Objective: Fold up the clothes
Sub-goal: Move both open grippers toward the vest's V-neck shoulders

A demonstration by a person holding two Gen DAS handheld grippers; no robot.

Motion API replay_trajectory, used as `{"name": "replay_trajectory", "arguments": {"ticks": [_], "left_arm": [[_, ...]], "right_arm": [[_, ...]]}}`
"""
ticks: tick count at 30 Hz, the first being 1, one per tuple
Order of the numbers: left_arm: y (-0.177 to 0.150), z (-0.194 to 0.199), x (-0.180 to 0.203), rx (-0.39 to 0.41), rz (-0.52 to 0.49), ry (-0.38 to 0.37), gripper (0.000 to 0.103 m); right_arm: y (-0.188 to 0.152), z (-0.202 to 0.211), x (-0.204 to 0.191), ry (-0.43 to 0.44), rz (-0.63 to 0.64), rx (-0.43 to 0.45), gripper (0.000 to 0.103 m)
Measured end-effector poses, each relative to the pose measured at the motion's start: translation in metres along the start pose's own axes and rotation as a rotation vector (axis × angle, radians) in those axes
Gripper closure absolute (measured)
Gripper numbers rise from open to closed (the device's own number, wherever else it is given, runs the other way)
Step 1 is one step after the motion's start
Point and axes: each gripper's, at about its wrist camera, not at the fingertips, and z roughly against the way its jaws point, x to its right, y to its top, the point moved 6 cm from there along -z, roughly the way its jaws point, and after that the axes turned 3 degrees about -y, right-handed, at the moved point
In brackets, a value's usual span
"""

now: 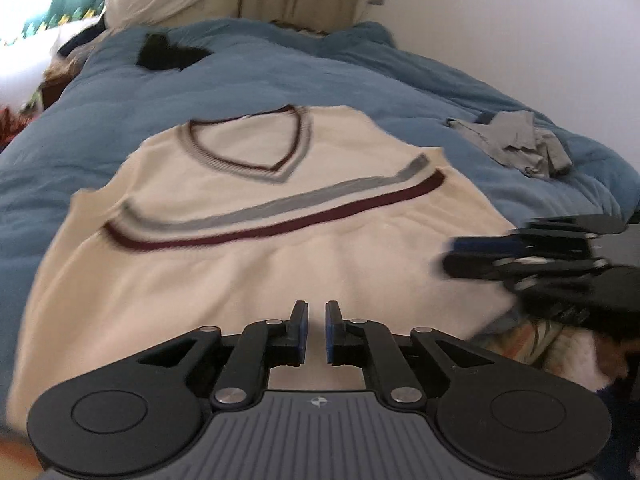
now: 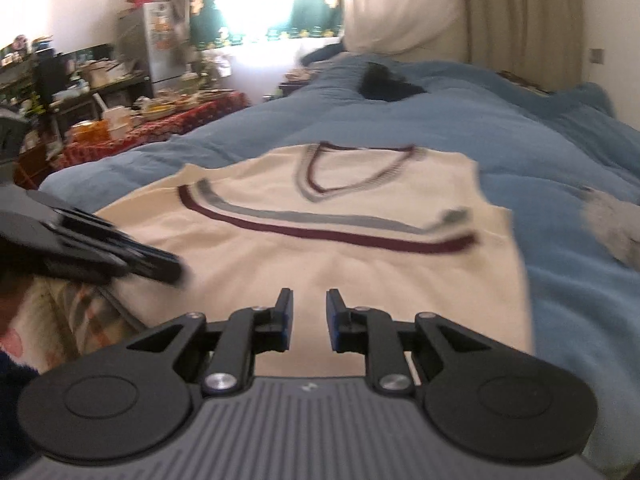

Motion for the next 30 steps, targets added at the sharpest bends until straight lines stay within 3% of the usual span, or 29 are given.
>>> {"name": "replay_trajectory", "arguments": {"ticks": [3, 8, 15, 20, 25, 30], "left_arm": [[0.005, -0.014, 0.004, 0.023, 0.009, -0.003, 0.091], [-0.009, -0.024, 0.003, -0.013, 0.007, -0.001, 0.090], [-0.031, -0.008, 0.007, -0.033, -0.018, -0.009, 0.090], [-0.035, 0.009, 0.006, -0.034, -0.012, -0.013, 0.091], [-0.030, 0.027, -0.006, 0.008, 0.027, 0.012, 0.090], [-0.028, 0.033, -0.022, 0.026, 0.075, 0.038, 0.090]], "right_arm": [[0.002, -0.021, -0.016, -0.002, 0.016, -0.004, 0.083], [-0.015, -0.031, -0.023, 0.011, 0.012, -0.048, 0.083], [-0.039, -0.006, -0.022, 0.026, 0.025, -0.075, 0.083], [-0.039, 0.022, -0.010, 0.035, 0.001, -0.078, 0.083], [-0.030, 0.045, 0.032, -0.082, -0.022, -0.032, 0.076], [-0.039, 0.048, 0.087, -0.207, -0.076, -0.059, 0.076]]}}
